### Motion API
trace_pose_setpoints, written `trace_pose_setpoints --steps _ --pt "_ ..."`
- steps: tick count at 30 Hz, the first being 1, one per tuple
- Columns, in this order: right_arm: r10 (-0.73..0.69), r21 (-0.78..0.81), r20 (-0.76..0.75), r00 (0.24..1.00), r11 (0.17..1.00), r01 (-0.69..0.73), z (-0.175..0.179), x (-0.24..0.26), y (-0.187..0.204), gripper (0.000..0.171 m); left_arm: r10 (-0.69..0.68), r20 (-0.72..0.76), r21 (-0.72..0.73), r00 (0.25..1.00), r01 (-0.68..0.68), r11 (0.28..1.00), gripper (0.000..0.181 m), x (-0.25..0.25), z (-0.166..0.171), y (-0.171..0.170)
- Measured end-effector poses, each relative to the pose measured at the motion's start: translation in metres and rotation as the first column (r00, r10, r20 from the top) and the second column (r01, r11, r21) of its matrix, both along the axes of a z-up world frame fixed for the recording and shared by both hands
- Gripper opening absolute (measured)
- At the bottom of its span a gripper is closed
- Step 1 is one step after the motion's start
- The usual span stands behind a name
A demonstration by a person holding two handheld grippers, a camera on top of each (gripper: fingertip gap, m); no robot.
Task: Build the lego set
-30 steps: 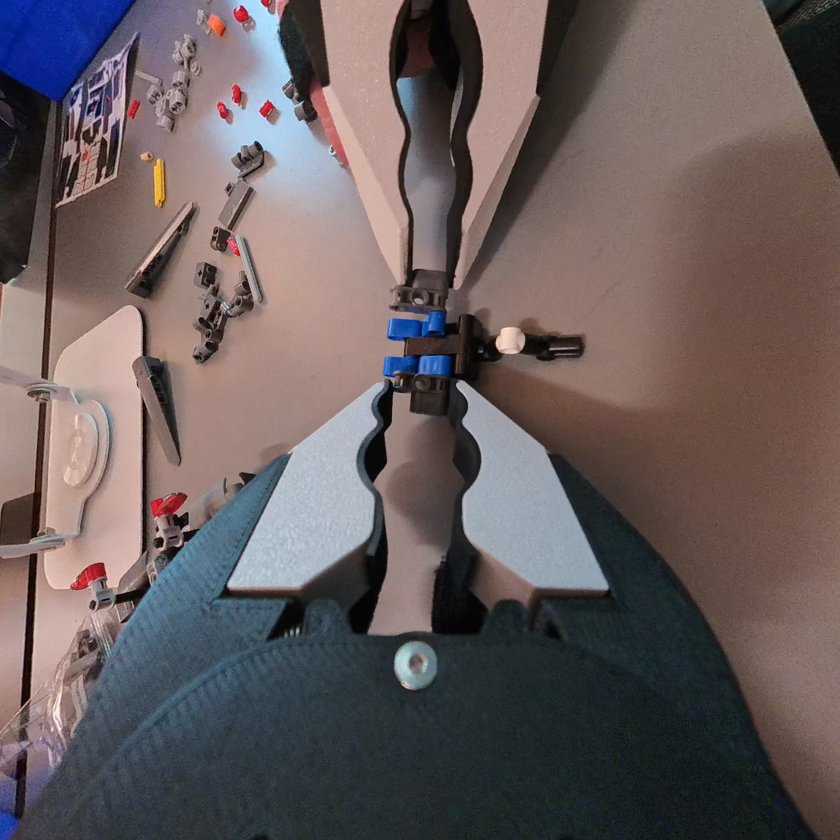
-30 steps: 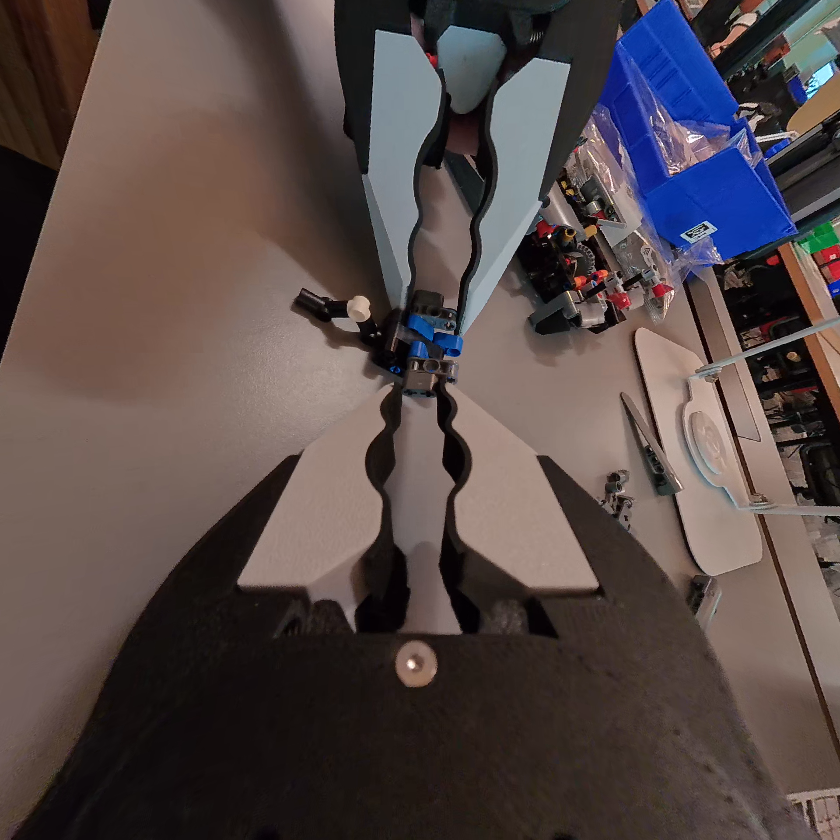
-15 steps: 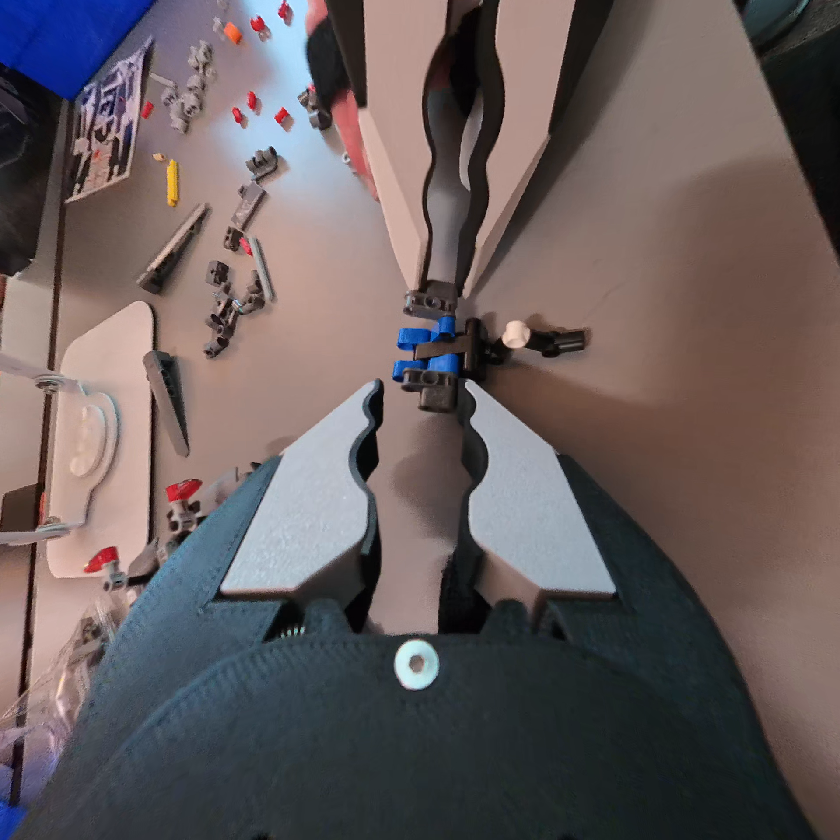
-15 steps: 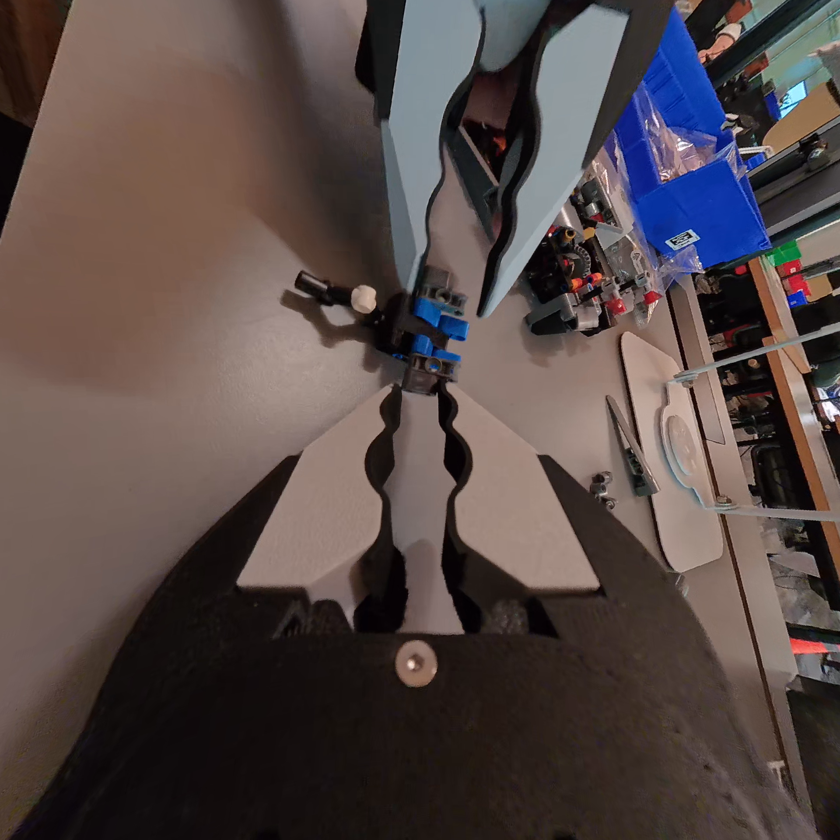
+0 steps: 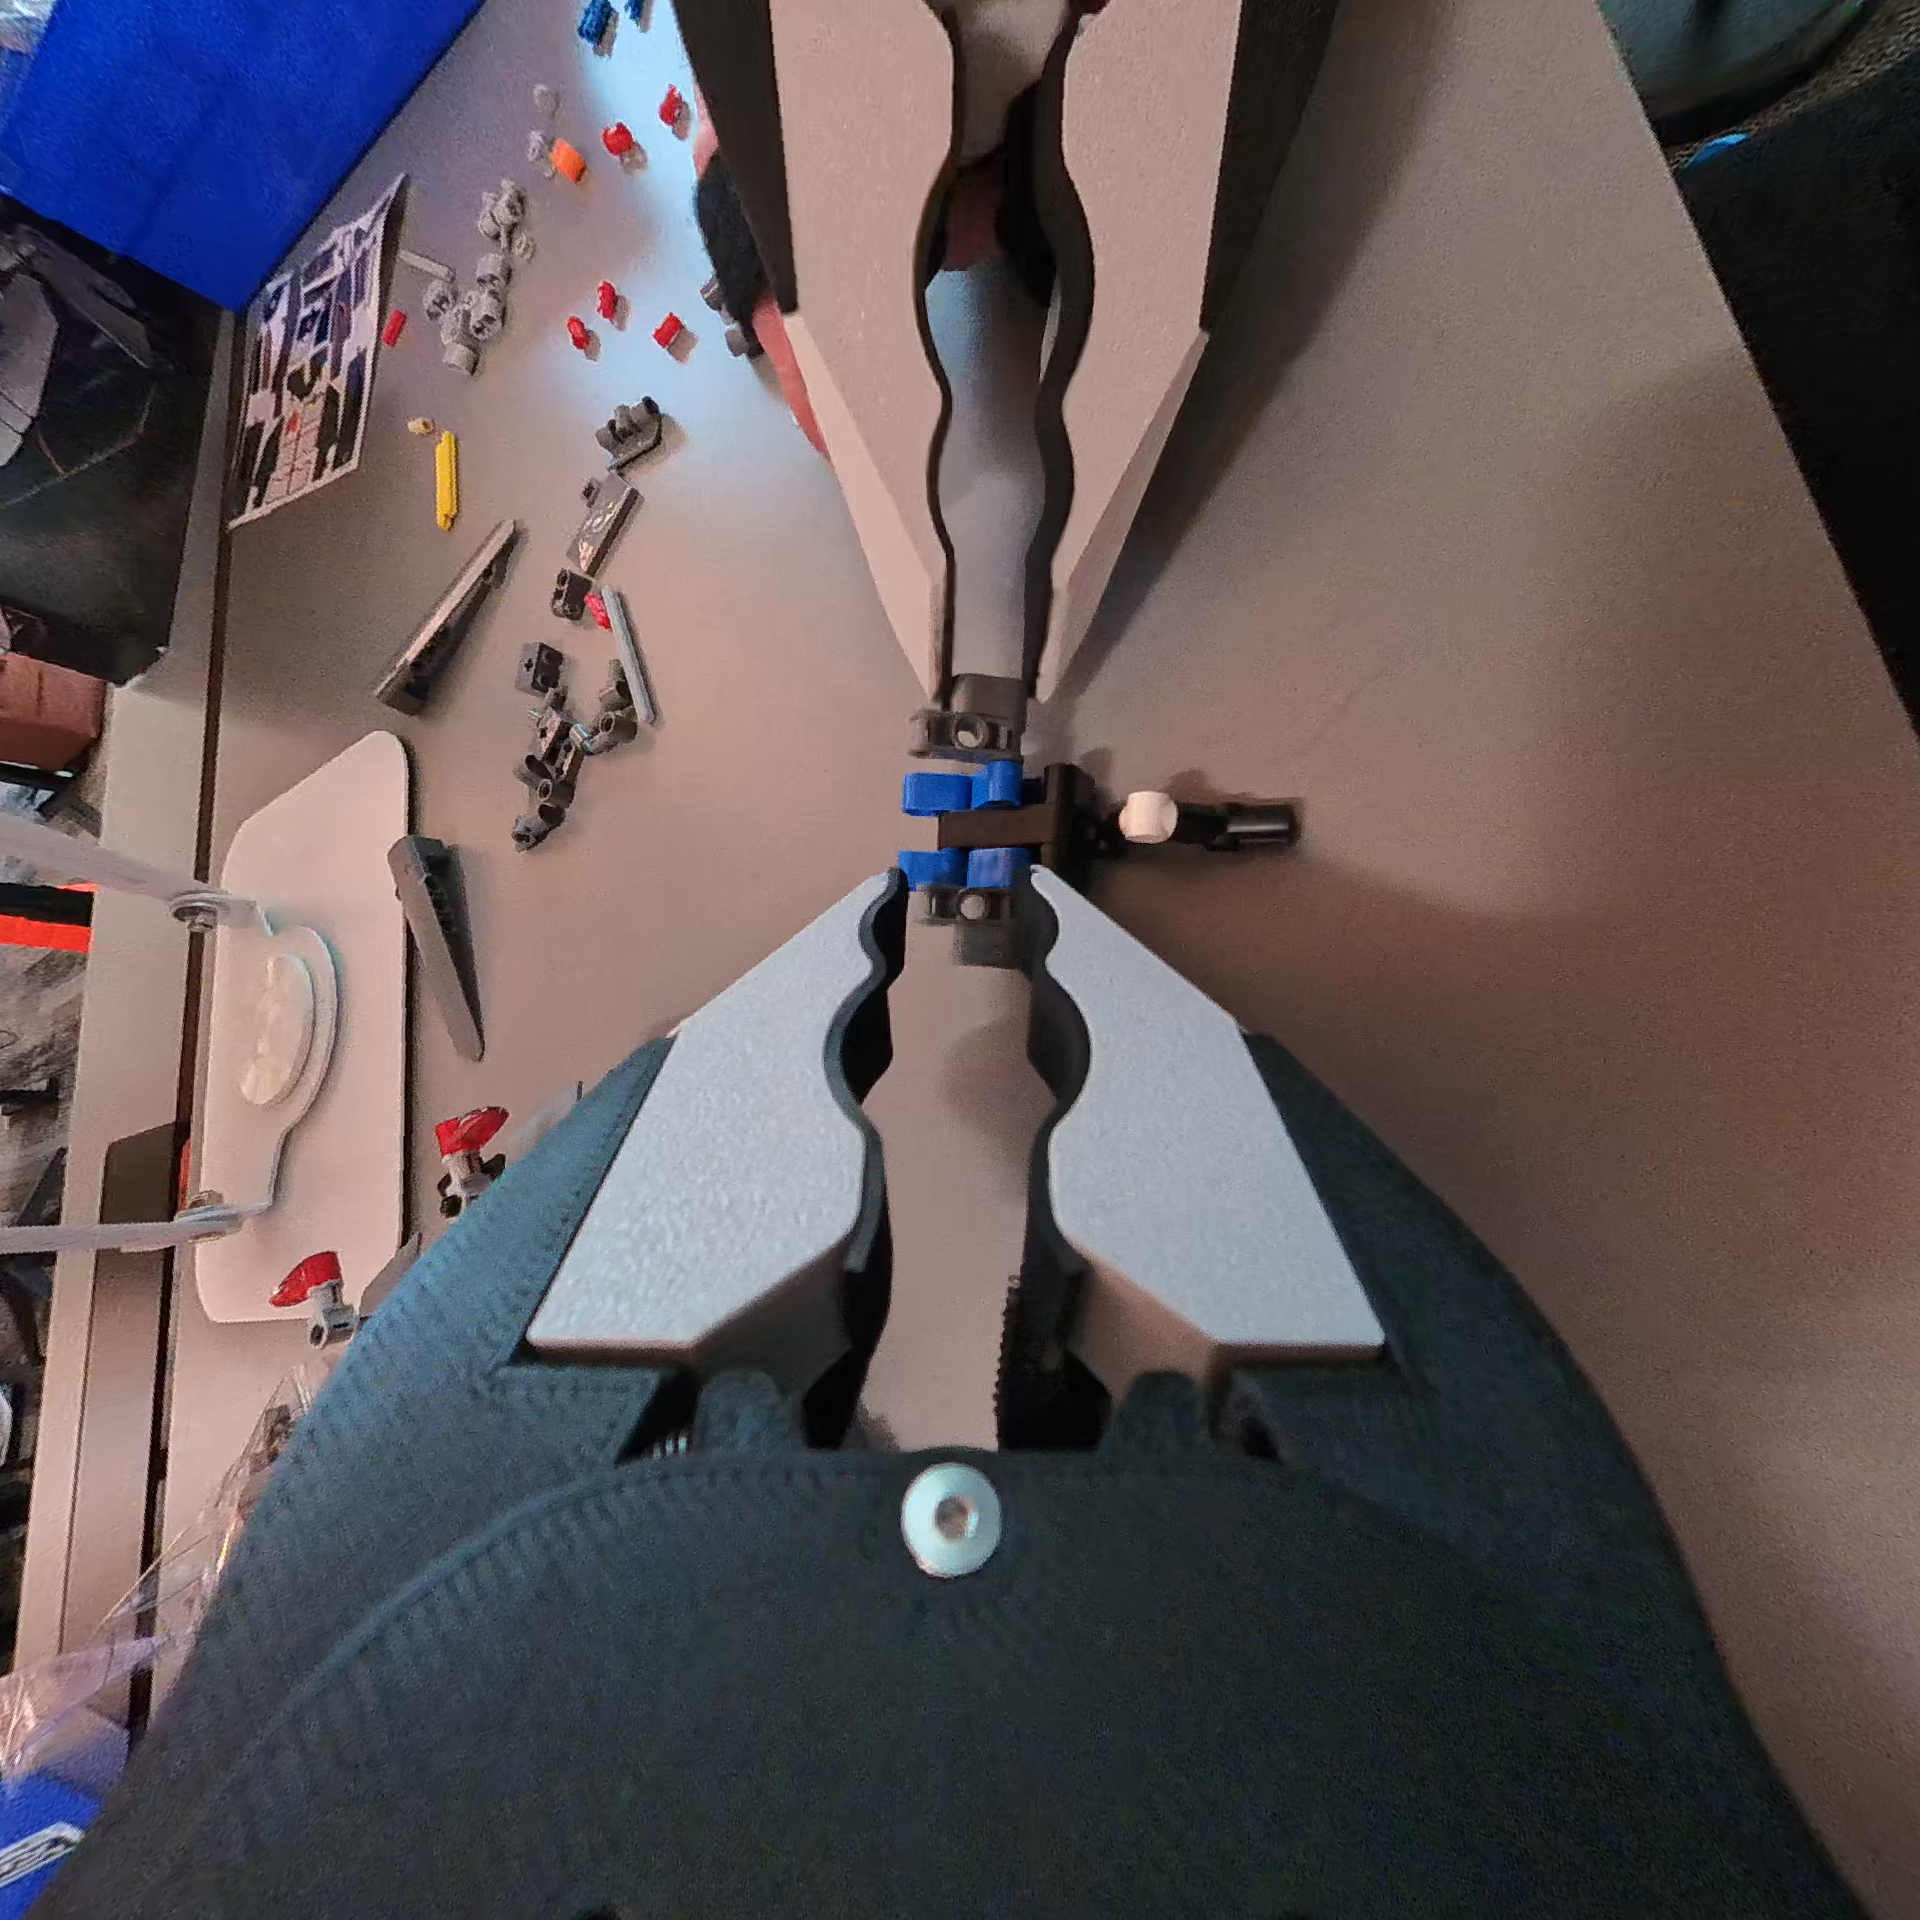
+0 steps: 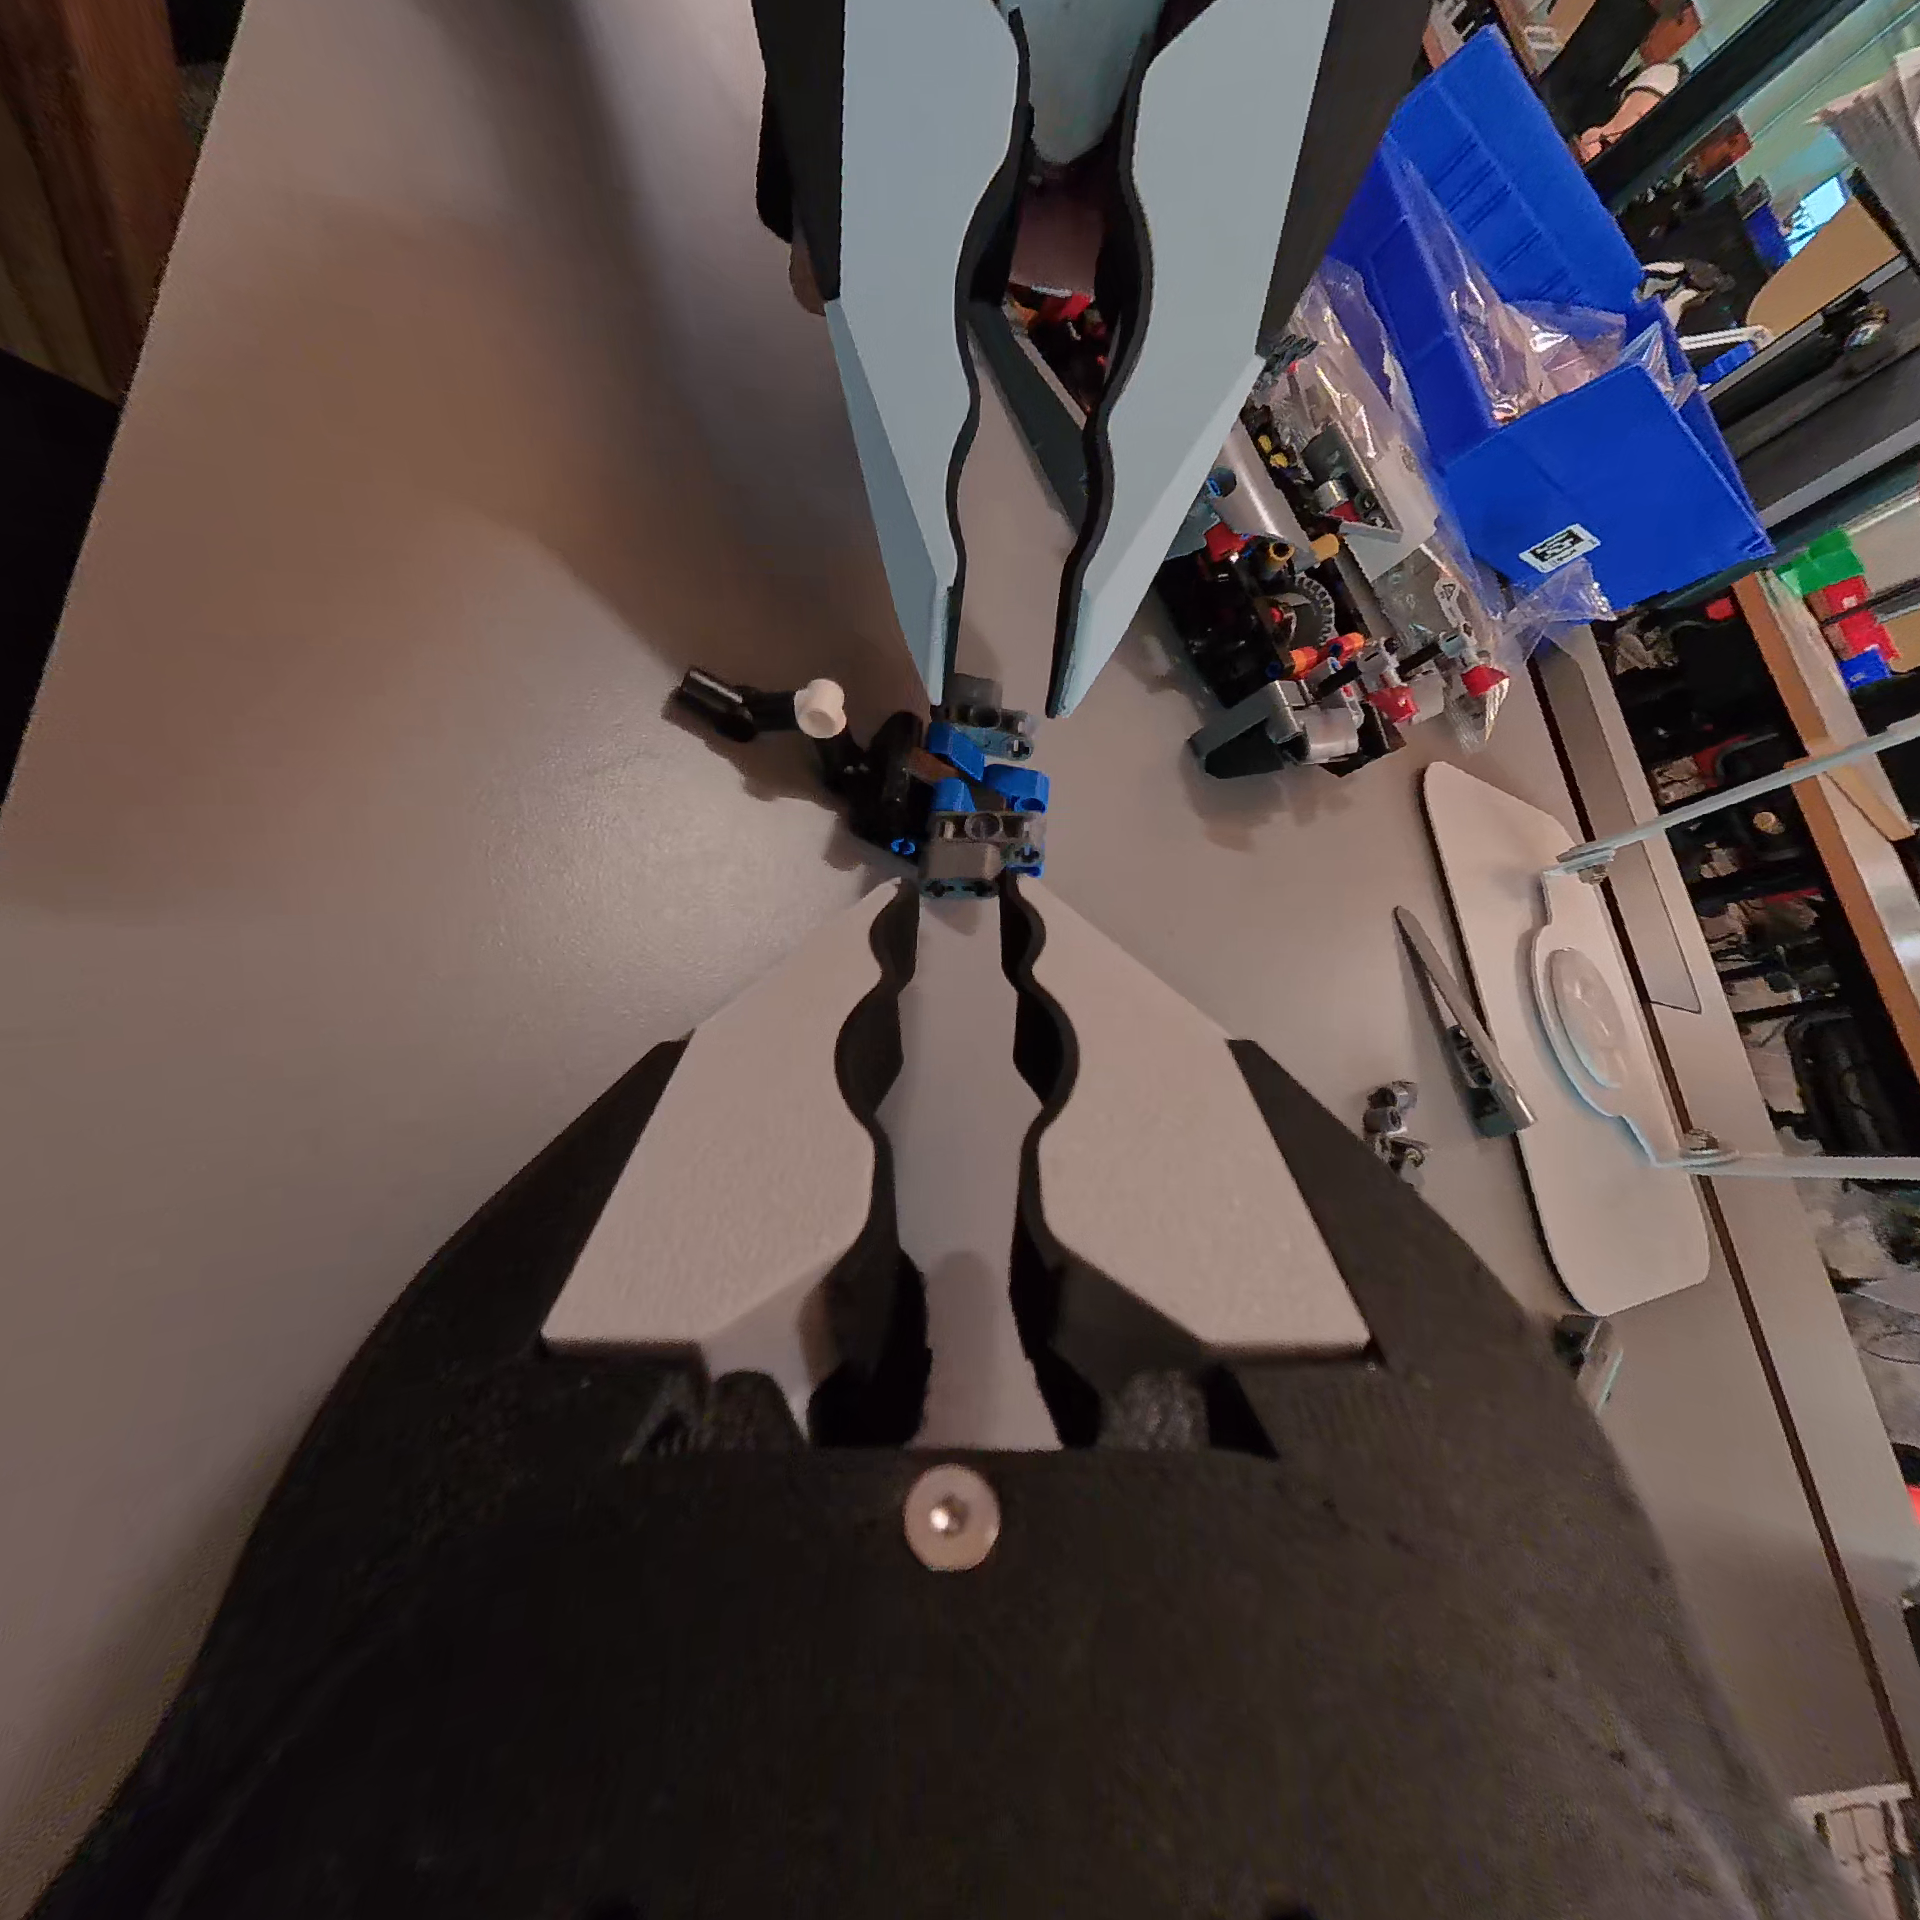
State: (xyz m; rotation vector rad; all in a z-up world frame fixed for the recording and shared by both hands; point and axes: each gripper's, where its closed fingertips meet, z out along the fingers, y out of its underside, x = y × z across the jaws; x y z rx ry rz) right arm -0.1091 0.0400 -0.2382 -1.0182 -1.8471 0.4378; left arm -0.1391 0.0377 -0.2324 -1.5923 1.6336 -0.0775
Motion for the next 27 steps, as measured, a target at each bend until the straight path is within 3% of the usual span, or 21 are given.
trace_pose_setpoints --steps 15,22,27 --pt "0.003 -0.053 -0.002 1.0 0.999 -0.003 0.001 0.005 0.002 0.012 0.023 0.049 0.017 0.999 -0.024 1.0 0.018 0.002 0.008 0.006" --pt "-0.004 -0.041 0.005 1.0 0.999 0.004 -0.001 0.007 0.003 0.012 0.094 0.056 0.077 0.994 -0.098 0.992 0.027 0.006 0.029 0.008" --pt "-0.015 -0.042 -0.022 1.0 0.999 0.014 0.005 0.009 0.004 0.013 0.202 0.167 0.038 0.965 -0.211 0.977 0.034 0.018 0.044 -0.006"
